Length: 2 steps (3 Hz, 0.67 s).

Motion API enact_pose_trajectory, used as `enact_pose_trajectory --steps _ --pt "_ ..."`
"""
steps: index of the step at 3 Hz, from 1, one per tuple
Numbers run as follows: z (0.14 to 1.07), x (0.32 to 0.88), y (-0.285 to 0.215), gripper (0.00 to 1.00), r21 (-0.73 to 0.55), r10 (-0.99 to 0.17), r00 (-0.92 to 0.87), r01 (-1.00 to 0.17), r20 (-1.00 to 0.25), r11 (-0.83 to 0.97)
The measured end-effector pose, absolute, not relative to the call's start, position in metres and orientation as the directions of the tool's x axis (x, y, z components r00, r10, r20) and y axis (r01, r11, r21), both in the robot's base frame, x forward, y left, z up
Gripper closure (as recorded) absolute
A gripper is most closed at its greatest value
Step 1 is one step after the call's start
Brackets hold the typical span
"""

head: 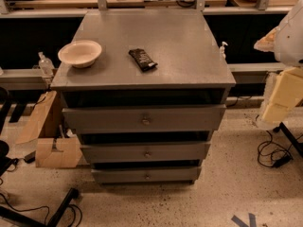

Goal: Open middle drawer

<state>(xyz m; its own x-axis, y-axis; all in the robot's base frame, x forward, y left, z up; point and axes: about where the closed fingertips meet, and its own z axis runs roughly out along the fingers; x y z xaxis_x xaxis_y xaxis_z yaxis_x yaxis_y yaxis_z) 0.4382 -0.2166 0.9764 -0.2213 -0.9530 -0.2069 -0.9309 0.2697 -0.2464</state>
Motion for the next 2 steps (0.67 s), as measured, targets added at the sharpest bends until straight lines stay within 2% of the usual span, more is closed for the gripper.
enact_pose_trajectory --steps 2 --pt "0.963 0.444 -0.213 0.00 -0.280 -0.954 -0.195 -0.925 -0.230 0.256"
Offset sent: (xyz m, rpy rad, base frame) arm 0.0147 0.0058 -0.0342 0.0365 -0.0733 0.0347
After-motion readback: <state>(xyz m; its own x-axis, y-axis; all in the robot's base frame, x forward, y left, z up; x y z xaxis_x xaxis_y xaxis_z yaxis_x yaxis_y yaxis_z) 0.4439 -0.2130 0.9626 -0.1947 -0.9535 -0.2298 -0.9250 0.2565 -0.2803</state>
